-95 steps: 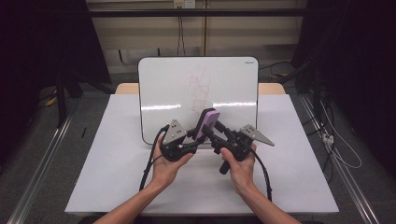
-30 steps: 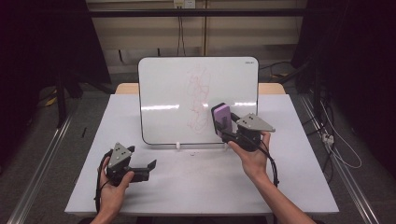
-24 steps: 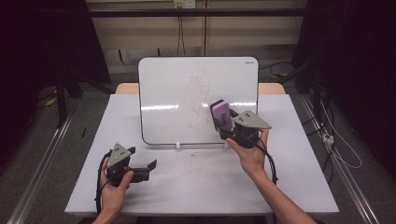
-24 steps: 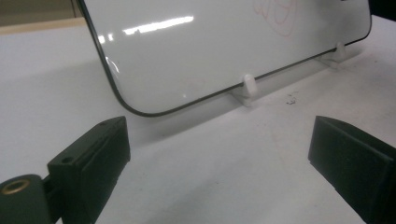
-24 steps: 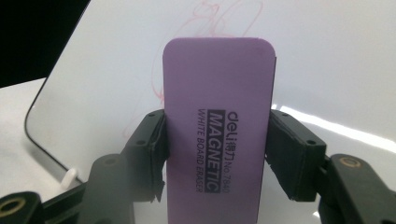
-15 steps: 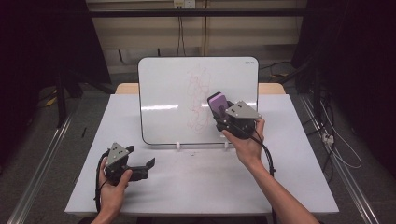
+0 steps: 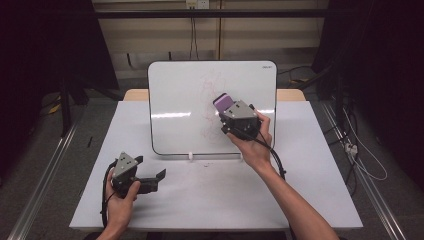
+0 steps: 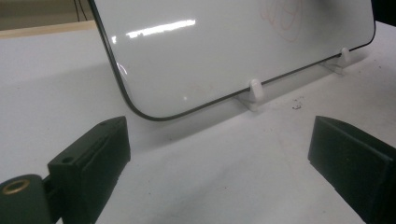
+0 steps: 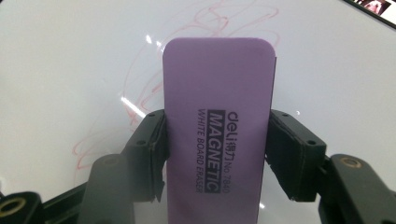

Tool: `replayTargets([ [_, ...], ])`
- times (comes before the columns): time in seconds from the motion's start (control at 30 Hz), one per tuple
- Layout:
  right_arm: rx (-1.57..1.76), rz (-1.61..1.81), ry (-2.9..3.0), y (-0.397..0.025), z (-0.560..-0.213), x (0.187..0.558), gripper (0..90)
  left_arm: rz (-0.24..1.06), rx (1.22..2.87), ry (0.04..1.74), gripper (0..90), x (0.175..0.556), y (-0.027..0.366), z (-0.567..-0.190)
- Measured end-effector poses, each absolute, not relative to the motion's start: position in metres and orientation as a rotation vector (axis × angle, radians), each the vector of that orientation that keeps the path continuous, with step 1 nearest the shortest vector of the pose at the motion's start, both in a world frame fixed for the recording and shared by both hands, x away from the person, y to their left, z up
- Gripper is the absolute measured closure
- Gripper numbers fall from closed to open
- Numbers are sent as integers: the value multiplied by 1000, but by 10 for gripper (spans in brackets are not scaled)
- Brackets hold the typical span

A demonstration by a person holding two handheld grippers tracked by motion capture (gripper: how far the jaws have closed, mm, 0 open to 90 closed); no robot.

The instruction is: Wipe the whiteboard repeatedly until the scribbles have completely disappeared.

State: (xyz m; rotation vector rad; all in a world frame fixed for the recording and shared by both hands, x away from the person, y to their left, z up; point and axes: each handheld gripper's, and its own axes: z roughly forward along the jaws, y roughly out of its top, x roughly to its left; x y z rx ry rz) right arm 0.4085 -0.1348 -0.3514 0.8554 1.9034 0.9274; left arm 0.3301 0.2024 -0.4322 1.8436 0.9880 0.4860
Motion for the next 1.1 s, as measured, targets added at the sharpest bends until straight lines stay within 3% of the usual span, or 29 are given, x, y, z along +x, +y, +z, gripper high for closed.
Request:
replayTargets([
  [0.53,770,771,1884,-110,-367,430,415,487,1839,993,54,330,205,-432],
  [1.1,737,811,1943,-98,-380,422,415,484,1844,993,54,331,205,-432],
])
